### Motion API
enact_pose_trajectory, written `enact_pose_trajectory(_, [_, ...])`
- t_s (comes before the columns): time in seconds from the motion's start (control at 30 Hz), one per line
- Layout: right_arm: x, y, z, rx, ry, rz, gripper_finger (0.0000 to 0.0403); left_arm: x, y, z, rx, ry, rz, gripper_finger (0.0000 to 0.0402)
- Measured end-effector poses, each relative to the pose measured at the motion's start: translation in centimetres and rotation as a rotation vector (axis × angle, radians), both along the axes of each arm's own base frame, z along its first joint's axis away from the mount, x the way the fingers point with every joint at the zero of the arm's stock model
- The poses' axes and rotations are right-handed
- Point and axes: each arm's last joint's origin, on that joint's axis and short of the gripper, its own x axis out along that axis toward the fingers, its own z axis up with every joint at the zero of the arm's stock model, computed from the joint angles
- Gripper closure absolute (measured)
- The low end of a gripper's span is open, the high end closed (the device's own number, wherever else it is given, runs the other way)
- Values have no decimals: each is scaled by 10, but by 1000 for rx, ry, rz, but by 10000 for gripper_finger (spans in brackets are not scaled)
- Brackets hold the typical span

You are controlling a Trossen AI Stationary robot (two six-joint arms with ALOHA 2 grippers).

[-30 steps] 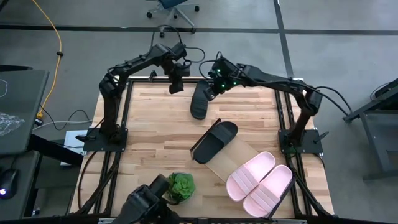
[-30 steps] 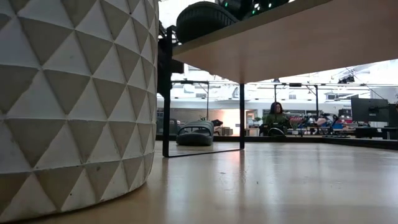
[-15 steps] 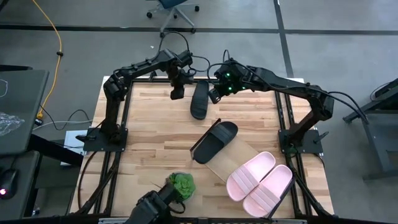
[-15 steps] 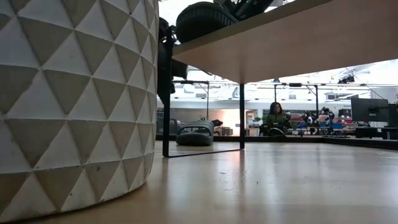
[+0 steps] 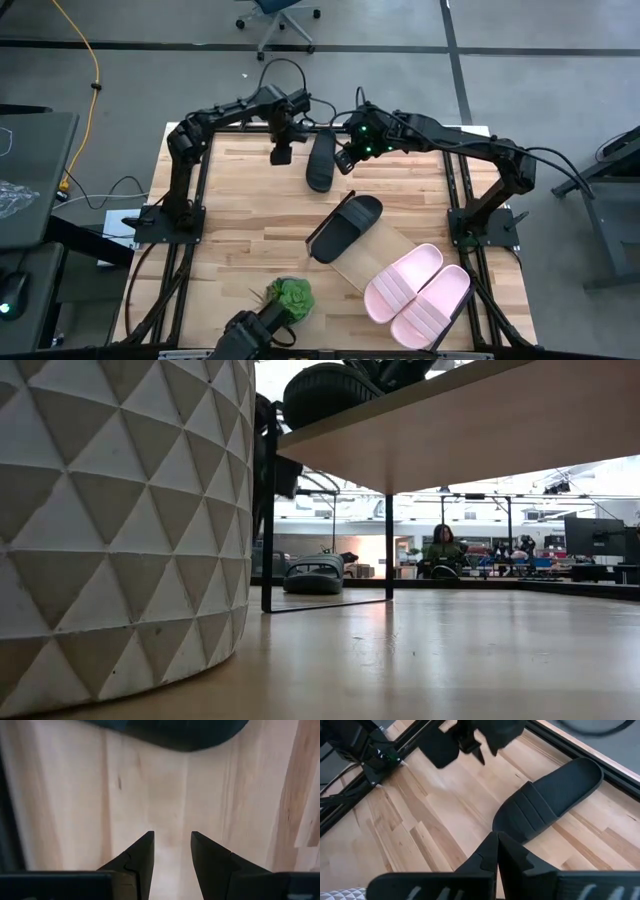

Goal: Pick and place slides into the shelf
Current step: Put the black slides on the shelf

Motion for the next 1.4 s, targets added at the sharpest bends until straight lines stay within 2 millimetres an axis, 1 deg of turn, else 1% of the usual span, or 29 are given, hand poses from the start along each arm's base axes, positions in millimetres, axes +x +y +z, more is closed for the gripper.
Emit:
enact_pose_trajectory(0.13, [0, 0, 0, -1, 0, -5, 403, -4, -4, -22, -23, 28, 25, 288])
enact_pose_trajectory(0.2, [0, 0, 0, -2, 0, -5, 403, -3, -4, -30, -12, 19, 29, 298])
enact_pose_trajectory(0.3, [0, 0, 0, -1, 1, -4, 403, 0, -5, -38, 6, -5, 37, 319])
enact_pose_trajectory(0.57, [0, 0, 0, 0, 1, -4, 403, 18, -9, -38, 41, -123, 22, 378])
enact_pose_trajectory(0.7, [0, 0, 0, 0, 1, -4, 403, 20, -9, -38, 48, -133, 31, 398])
enact_pose_trajectory(0.87, [0, 0, 0, 1, 1, -4, 403, 19, -6, -38, 92, -100, 74, 397])
enact_pose_trajectory(1.03, [0, 0, 0, 1, 1, -4, 403, 25, -6, -37, 86, -166, 84, 400])
enact_pose_trajectory(1.4, [1, 0, 0, 25, -9, -2, 403, 29, -6, -36, 109, -179, 116, 401])
